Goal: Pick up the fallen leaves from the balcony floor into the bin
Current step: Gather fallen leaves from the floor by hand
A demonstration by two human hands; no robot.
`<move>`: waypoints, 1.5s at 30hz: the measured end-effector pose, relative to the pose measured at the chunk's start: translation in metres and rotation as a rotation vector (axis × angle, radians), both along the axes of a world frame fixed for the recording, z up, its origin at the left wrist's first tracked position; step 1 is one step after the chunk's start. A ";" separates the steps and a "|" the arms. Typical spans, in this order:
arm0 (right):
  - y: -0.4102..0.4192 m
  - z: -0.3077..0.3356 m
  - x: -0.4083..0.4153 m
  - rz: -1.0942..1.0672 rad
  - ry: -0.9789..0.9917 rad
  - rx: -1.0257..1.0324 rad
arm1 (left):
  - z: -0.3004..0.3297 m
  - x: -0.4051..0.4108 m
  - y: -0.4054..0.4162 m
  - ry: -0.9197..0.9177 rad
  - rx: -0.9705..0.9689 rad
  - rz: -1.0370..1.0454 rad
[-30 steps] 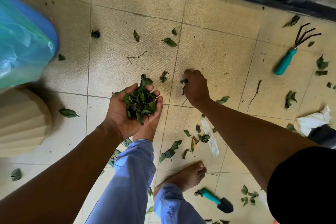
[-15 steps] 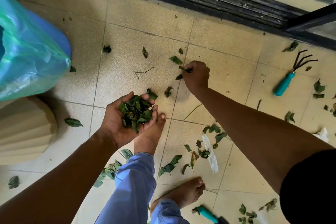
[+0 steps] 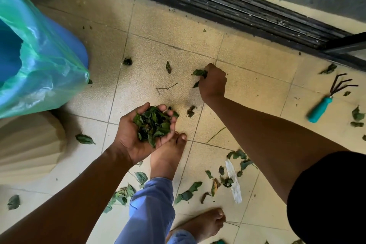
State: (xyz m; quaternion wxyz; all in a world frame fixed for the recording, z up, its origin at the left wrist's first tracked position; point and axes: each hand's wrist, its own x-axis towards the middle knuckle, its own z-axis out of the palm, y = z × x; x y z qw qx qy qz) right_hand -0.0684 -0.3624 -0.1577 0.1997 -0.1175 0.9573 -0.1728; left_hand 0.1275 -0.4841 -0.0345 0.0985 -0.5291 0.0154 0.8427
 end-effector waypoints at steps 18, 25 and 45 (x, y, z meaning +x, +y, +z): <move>-0.031 0.167 0.065 -0.149 -0.379 -0.674 | 0.026 0.019 -0.004 -0.027 0.018 0.149; -0.020 0.232 0.139 0.543 -0.067 -0.519 | 0.063 0.012 0.013 0.072 0.011 0.158; 0.011 0.254 0.150 0.810 0.190 -0.303 | 0.090 0.030 0.040 0.166 0.022 0.298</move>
